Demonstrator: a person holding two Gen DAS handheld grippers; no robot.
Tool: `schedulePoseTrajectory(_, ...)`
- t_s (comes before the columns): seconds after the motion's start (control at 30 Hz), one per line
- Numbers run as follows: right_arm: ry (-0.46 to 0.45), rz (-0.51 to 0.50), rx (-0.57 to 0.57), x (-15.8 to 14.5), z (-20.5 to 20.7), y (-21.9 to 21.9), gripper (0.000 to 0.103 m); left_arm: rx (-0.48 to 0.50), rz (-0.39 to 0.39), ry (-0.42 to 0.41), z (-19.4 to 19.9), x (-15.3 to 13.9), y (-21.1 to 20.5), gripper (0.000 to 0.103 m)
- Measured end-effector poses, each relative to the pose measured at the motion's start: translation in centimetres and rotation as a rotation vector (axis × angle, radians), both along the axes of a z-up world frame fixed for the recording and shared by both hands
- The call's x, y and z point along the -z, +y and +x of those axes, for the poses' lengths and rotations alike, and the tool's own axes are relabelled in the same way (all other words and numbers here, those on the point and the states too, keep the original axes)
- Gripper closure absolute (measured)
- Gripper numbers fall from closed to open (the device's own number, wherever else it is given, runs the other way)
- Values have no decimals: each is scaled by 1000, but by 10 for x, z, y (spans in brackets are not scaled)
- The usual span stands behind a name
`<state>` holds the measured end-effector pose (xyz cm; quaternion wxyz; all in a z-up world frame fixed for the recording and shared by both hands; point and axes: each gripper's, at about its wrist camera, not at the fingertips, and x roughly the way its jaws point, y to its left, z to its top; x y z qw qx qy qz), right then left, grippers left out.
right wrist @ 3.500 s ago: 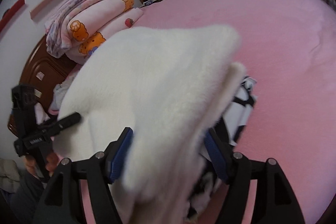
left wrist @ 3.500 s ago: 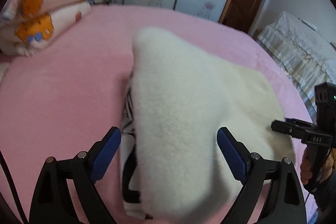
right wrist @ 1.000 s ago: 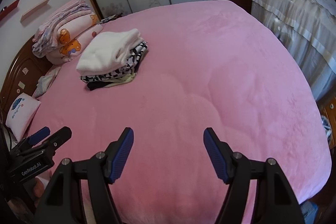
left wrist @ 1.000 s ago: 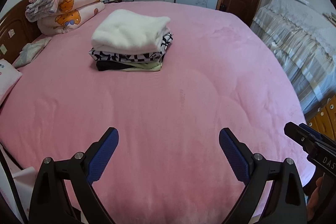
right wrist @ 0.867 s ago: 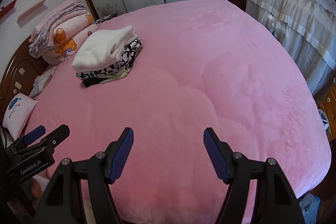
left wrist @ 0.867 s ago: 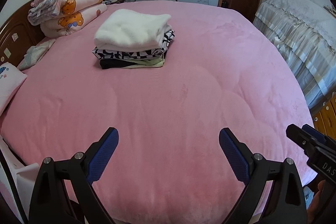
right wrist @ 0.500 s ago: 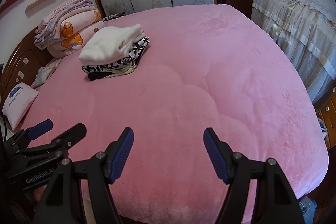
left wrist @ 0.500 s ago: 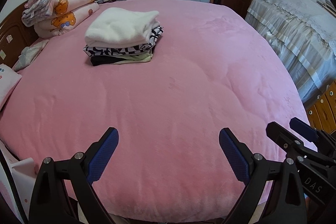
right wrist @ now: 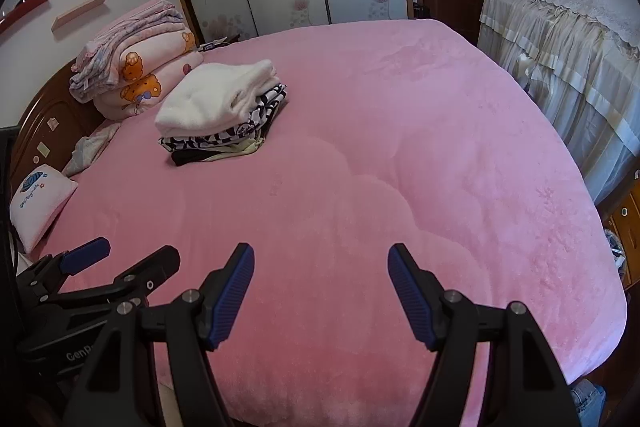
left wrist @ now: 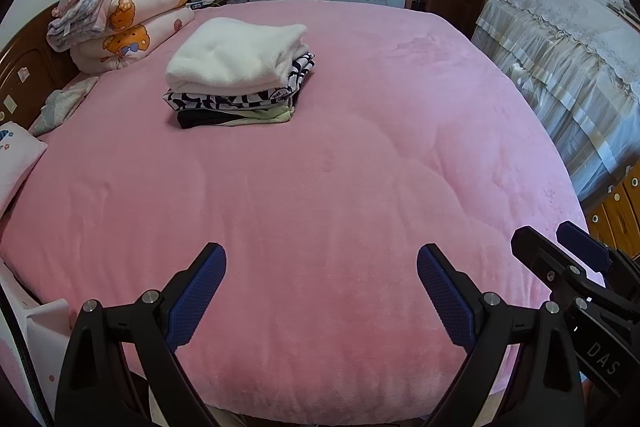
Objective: Fold large clothes
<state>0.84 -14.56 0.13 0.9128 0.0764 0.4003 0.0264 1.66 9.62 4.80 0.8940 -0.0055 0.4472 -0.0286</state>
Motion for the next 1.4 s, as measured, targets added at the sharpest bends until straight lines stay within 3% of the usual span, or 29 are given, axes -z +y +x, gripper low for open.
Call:
schedulePoseTrajectory(0.33,-38,-13,17,-7,-2,-3,26,-9,13,-38,-5,-8,-2,7)
schedulePoseTrajectory(0.6,-50,3,21,-10,-4,-8,25,-7,32,-60,-7,-14,-5,7)
schedulePoseTrajectory(1.4,-18,0,50,-1,-2,-9,24,-6,26,-31,-8,-8,-6,7)
